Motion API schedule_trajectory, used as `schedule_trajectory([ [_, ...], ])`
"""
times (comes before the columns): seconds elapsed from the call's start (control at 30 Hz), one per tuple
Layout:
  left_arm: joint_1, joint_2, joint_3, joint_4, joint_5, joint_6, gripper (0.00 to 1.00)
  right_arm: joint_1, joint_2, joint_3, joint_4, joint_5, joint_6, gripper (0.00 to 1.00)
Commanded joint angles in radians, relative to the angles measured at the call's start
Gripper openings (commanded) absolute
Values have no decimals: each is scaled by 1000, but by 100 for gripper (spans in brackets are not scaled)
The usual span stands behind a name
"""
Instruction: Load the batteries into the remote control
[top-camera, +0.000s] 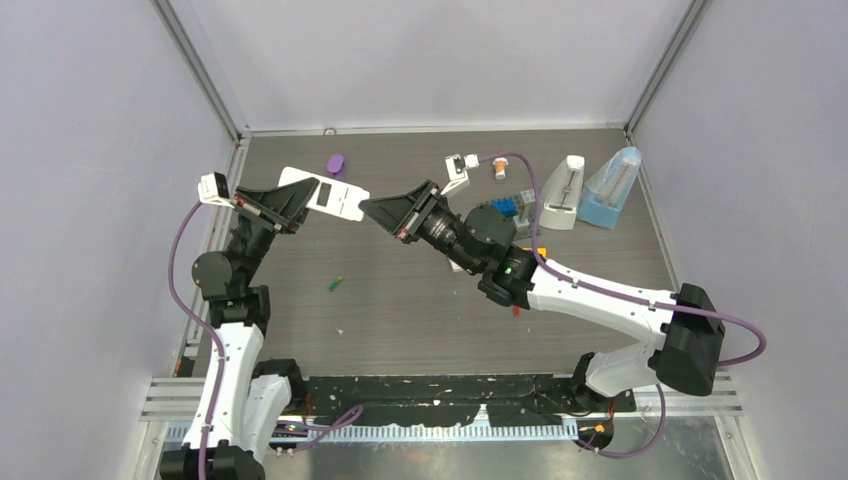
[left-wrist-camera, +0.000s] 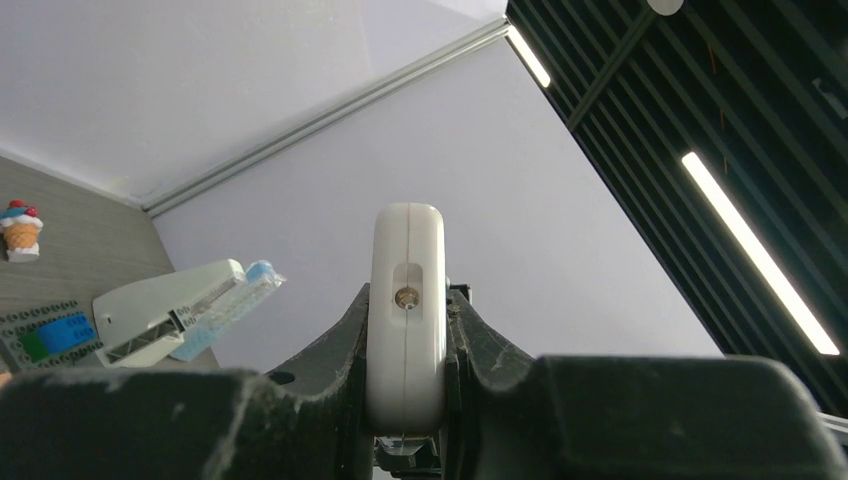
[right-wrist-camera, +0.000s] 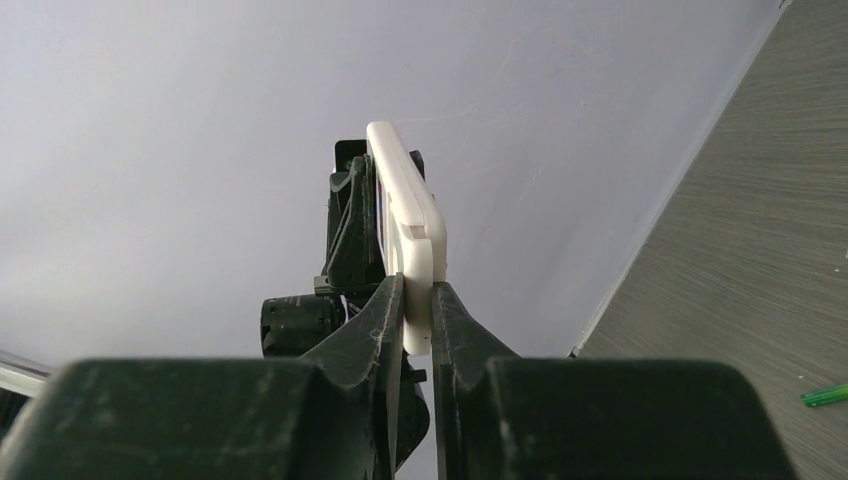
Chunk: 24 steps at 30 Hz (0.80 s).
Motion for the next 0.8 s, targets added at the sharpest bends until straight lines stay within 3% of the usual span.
schedule_trajectory([
  [0.0,-37,-46,66,186,115,-113,0,2,91,10,-249,50,-53,19],
  [0.77,-38,-61,70,181,107,-102,0,14,159,147,-555,94,-81,33],
])
